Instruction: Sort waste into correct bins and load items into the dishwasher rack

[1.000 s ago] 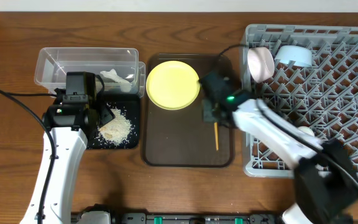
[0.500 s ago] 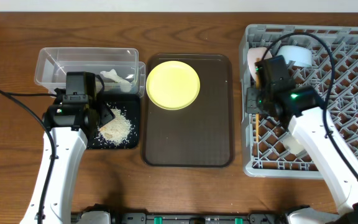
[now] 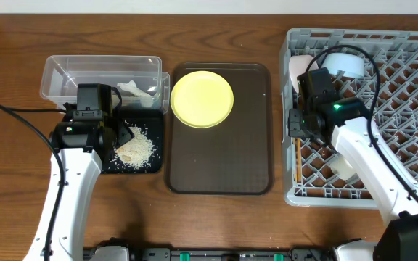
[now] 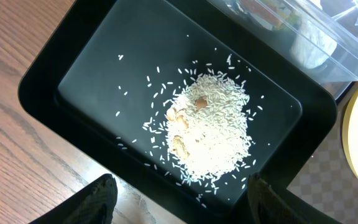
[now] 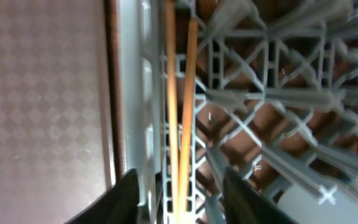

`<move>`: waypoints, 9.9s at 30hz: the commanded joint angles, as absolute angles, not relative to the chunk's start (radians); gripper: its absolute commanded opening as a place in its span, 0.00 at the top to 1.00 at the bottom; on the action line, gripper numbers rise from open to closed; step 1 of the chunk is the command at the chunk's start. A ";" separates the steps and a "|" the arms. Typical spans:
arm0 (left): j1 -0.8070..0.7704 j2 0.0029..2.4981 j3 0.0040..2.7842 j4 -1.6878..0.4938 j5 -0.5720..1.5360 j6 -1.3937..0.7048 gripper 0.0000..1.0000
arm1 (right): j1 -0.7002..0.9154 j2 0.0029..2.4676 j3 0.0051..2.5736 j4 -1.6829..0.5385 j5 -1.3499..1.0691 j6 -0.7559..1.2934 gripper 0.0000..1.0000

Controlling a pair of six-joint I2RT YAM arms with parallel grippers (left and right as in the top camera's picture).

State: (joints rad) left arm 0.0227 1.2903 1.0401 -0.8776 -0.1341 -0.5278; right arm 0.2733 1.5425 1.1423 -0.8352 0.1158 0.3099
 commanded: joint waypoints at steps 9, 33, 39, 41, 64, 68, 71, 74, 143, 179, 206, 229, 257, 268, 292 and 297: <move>0.028 1.287 1.045 -0.877 -0.139 -0.537 0.30 | 0.283 1.470 1.160 -0.618 0.017 0.192 0.54; 0.028 1.287 1.045 -0.878 -0.139 -0.537 0.30 | 0.521 1.935 1.159 -0.065 -0.049 0.426 0.50; 0.028 1.287 1.045 -0.877 -0.139 -0.537 0.30 | 0.531 2.056 1.159 -0.045 -0.061 0.525 0.57; 0.028 1.287 1.045 -0.878 -0.139 -0.537 0.30 | 0.532 2.065 1.159 -0.057 -0.062 0.527 0.69; 0.028 1.287 1.045 -0.877 -0.139 -0.537 0.30 | 0.329 1.396 1.159 -0.503 0.418 0.166 0.99; 0.028 1.287 1.045 -0.877 -0.139 -0.537 0.30 | 0.279 1.299 1.159 -0.567 0.606 0.060 0.99; 0.028 1.287 1.045 -0.876 -0.139 -0.537 0.30 | 0.239 1.265 1.159 -0.603 0.697 -0.007 0.99; 0.028 1.287 1.045 -0.876 -0.139 -0.537 0.30 | 0.206 1.264 1.159 -0.633 0.798 -0.086 0.99; -0.124 0.619 0.863 -0.863 0.034 -0.192 0.29 | -0.119 0.620 0.697 -0.747 -0.059 0.134 0.01; -0.124 0.607 0.863 -0.874 0.034 -0.192 0.29 | -0.077 0.354 0.548 -0.612 -0.007 0.068 0.01; -0.124 0.607 0.863 -0.874 0.034 -0.191 0.29 | -0.005 0.007 0.006 -0.075 -0.008 0.054 0.01; -0.124 0.607 0.863 -0.874 0.034 -0.192 0.29 | -0.005 0.007 0.006 -0.075 -0.007 0.054 0.01; -0.083 0.294 0.466 -0.463 0.016 -0.176 0.29 | -0.005 0.007 0.006 -0.075 -0.008 0.054 0.01; -0.067 0.049 0.091 0.026 0.015 -0.156 0.29 | -0.005 0.007 0.006 -0.075 -0.008 0.054 0.01; -0.062 0.004 0.004 -0.067 0.060 -0.112 0.29 | -0.005 0.007 0.006 -0.075 -0.008 0.054 0.01; -0.062 0.004 0.004 -0.067 0.060 -0.112 0.29 | -0.005 0.007 0.006 -0.075 -0.008 0.054 0.01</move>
State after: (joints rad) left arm -0.0669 0.0128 0.0135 -0.0212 0.0532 -0.1295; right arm -0.0139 0.0124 0.0067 -0.0704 -0.0074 0.0666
